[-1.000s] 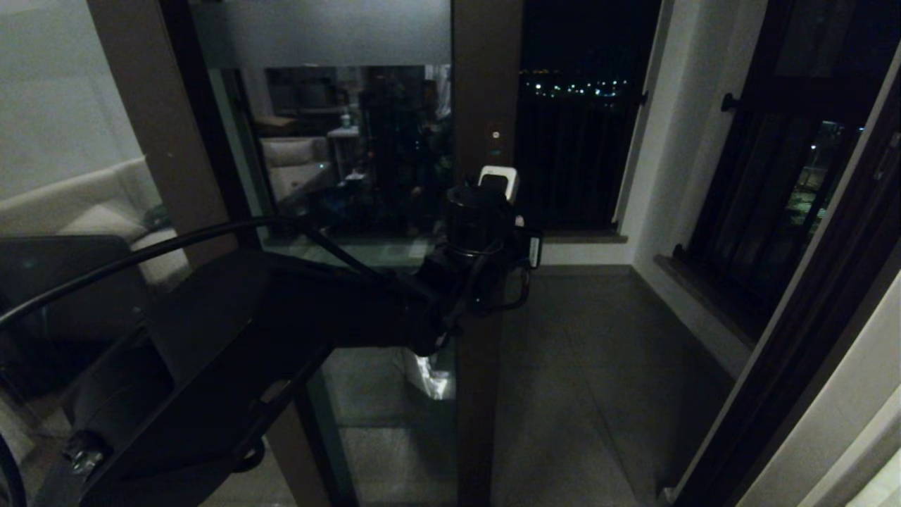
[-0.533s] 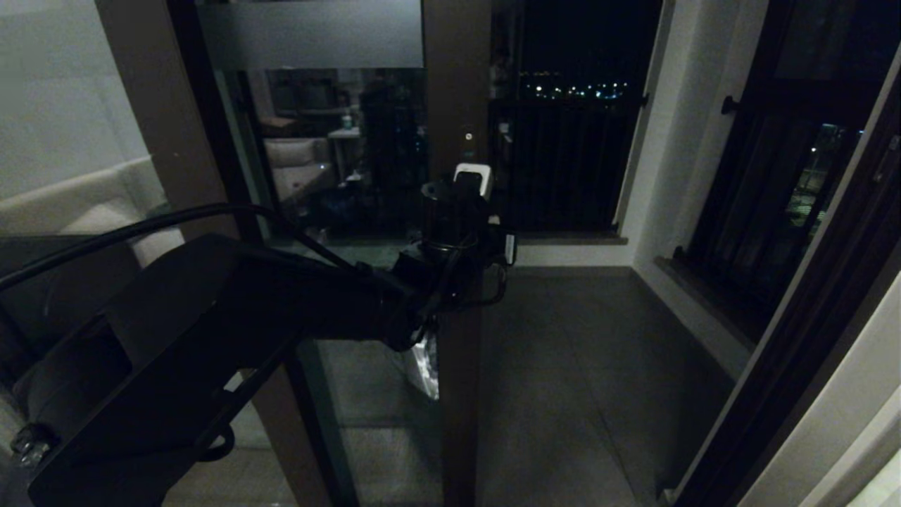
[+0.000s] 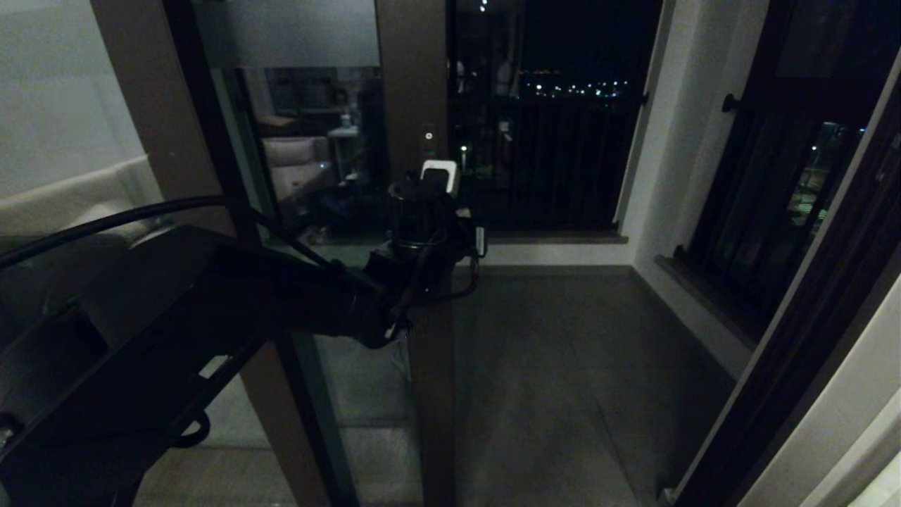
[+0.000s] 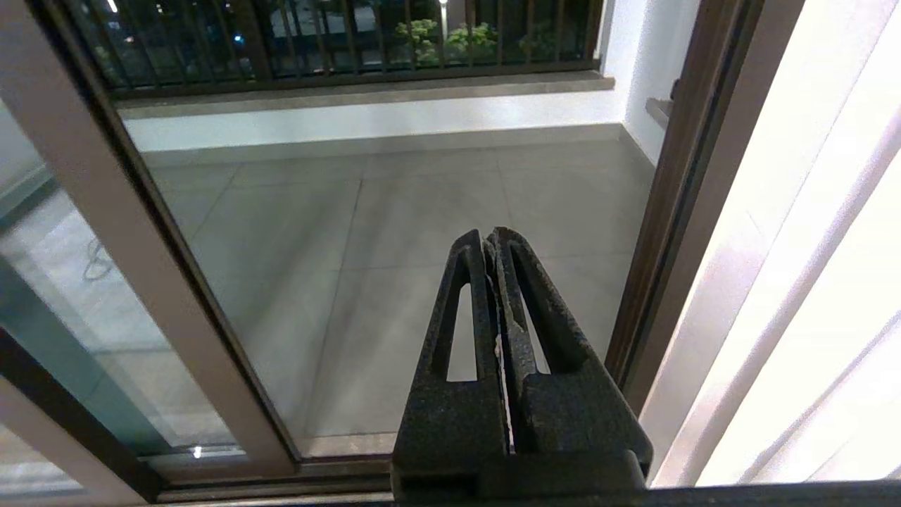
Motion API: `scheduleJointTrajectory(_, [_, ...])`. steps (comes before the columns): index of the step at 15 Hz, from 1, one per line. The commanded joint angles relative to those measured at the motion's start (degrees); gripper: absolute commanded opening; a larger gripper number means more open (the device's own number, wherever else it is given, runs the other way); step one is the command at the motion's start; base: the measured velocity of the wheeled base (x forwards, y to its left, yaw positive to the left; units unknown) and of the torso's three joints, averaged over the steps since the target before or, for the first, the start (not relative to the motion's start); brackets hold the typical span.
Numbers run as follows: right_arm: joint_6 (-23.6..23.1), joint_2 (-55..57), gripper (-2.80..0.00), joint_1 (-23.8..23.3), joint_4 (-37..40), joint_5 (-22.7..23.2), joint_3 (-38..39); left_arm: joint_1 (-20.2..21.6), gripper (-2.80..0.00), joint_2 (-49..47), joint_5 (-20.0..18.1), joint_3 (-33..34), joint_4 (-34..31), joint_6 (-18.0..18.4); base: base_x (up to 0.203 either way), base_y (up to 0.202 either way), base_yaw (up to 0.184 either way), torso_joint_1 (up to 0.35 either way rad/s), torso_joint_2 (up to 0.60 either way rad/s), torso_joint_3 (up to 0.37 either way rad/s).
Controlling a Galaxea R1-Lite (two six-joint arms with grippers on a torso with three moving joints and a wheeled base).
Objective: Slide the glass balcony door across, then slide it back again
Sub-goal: Open the slid door
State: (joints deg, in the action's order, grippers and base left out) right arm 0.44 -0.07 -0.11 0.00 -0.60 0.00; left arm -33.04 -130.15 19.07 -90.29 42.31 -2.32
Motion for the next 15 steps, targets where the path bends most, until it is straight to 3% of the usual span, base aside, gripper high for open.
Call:
scheduleJointTrajectory(1, [0.0,0.1,-2.80,0.0,0.0,0.0,0.0,0.4,-2.80,1.5,-0.2,2.5,0.9,-0.1,0.000,0.000,0.000,0.000,0.00,0.000])
scheduleJointTrajectory(9, [0.0,0.1,-2.80,0.0,0.0,0.0,0.0,0.5,-2.80,4.4,-0.1,7.7,4.9,0.0,0.000,0.000,0.000,0.000,0.00,0.000])
scheduleJointTrajectory(15, [0.0,0.1,-2.80,0.1,0.0,0.0,0.0,2.0,-2.80,7.3,-0.2,15.4,11.5,3.0,0.000,0.000,0.000,0.000,0.00,0.000])
